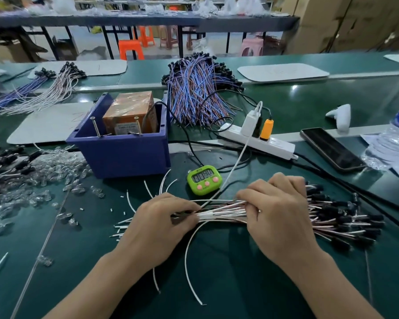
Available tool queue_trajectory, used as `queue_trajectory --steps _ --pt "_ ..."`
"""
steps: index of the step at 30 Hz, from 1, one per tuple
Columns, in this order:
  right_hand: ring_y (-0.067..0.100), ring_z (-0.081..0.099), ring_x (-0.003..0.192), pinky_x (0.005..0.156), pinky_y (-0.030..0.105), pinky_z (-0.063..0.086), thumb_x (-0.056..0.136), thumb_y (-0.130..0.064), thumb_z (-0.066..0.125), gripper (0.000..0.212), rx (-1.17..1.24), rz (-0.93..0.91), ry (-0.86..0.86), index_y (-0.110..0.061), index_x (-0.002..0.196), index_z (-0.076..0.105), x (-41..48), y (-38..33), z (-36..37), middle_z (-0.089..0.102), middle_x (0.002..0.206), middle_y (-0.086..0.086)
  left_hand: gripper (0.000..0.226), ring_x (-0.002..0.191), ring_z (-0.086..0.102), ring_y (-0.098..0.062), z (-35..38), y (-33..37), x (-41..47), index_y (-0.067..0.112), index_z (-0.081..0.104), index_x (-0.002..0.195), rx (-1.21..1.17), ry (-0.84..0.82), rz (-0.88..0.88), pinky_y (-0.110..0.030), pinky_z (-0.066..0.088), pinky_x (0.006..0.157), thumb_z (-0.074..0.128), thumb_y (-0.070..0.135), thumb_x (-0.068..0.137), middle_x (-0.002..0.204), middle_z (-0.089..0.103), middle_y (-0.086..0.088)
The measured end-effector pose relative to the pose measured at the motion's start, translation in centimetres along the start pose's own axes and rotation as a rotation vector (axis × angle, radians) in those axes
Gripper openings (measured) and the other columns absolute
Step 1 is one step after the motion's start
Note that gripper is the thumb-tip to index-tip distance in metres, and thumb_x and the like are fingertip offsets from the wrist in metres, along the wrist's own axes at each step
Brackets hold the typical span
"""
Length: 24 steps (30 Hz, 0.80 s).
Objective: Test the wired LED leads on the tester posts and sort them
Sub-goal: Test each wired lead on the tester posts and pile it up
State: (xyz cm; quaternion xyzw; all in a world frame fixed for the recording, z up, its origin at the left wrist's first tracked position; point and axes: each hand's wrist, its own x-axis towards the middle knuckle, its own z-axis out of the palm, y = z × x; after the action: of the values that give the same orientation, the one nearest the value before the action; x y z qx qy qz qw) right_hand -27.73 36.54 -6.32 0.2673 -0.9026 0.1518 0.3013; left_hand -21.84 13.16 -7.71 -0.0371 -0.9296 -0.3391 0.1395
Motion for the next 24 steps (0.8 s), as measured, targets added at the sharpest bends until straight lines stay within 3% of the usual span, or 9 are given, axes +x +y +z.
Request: queue_trajectory --steps 2,5,9,13,16,19,21,24 --pt "0.021 0.050 0.073 0.082 0.031 0.025 0.076 -0.007 0.066 0.020 -0.020 0.001 -0.013 -0.024 0.075 0.077 -0.1 0.1 0.3 0.069 0.074 -0.013 0.016 0.096 0.060 0.008 0.1 -0.1 0.0 0.040 0.080 0.100 0.014 -0.003 -0.002 -0.006 0.041 0.086 0.081 0.035 0.085 0.086 0.068 0.028" --pt "0.019 0.051 0.077 0.085 0.034 0.032 0.074 -0.006 0.058 0.030 0.074 0.075 -0.179 -0.026 0.081 0.079 -0.1 0.3 1.1 0.071 0.079 -0.014 0.015 0.095 0.061 0.006 0.2 -0.2 0.0 0.041 0.080 0.098 0.019 0.009 -0.015 -0.008 0.044 0.083 0.081 0.036 0.085 0.085 0.068 0.027" --pt "0.007 0.050 0.102 0.099 0.028 0.040 0.076 0.002 0.057 0.046 0.319 0.264 -0.349 -0.029 0.105 0.076 -0.1 1.0 1.6 0.067 0.100 -0.024 0.011 0.097 0.062 0.008 0.2 -0.3 0.0 0.039 0.081 0.095 0.028 0.015 -0.007 -0.016 0.050 0.085 0.082 0.035 0.084 0.092 0.071 0.033" --pt "-0.007 0.041 0.124 0.108 0.006 0.022 0.074 -0.014 0.059 0.058 0.430 0.263 -0.390 -0.035 0.128 0.066 -0.4 0.2 1.1 0.054 0.121 -0.030 0.013 0.099 0.063 0.007 0.2 -0.3 0.1 0.039 0.082 0.095 0.012 -0.001 -0.022 -0.019 0.051 0.088 0.083 0.032 0.083 0.101 0.066 0.041" --pt "-0.005 0.040 0.122 0.108 0.012 0.020 0.078 -0.025 0.054 0.053 0.352 0.186 -0.374 -0.034 0.128 0.067 -0.5 -1.1 1.3 0.062 0.127 -0.022 0.014 0.099 0.063 0.008 0.3 -0.4 0.2 0.040 0.082 0.094 0.002 0.001 -0.032 -0.017 0.050 0.089 0.083 0.032 0.083 0.096 0.069 0.038" --pt "0.003 0.045 0.111 0.108 0.023 0.022 0.078 -0.028 0.060 0.044 0.255 0.157 -0.285 -0.027 0.120 0.072 -0.4 -1.6 1.4 0.070 0.112 -0.012 0.014 0.100 0.061 0.008 0.4 -0.4 0.2 0.039 0.082 0.094 0.023 0.034 -0.034 -0.019 0.048 0.091 0.084 0.032 0.082 0.091 0.071 0.034" --pt "0.005 0.045 0.120 0.115 0.027 0.024 0.077 -0.033 0.062 0.050 0.263 0.141 -0.308 -0.026 0.126 0.067 -0.5 -1.6 1.4 0.065 0.120 -0.011 0.025 0.106 0.057 0.008 0.3 -0.3 0.1 0.036 0.080 0.104 0.080 0.077 0.002 -0.020 0.045 0.099 0.086 0.037 0.079 0.100 0.069 0.032" --pt "0.007 0.031 0.141 0.120 0.023 0.021 0.082 -0.039 0.061 0.061 0.349 0.153 -0.443 -0.029 0.142 0.053 -0.6 -1.3 1.6 0.044 0.146 -0.012 0.067 0.122 0.039 0.014 0.1 0.0 0.1 0.040 0.063 0.134 0.132 0.000 0.017 -0.007 0.023 0.107 0.073 0.061 0.072 0.128 0.051 0.033"
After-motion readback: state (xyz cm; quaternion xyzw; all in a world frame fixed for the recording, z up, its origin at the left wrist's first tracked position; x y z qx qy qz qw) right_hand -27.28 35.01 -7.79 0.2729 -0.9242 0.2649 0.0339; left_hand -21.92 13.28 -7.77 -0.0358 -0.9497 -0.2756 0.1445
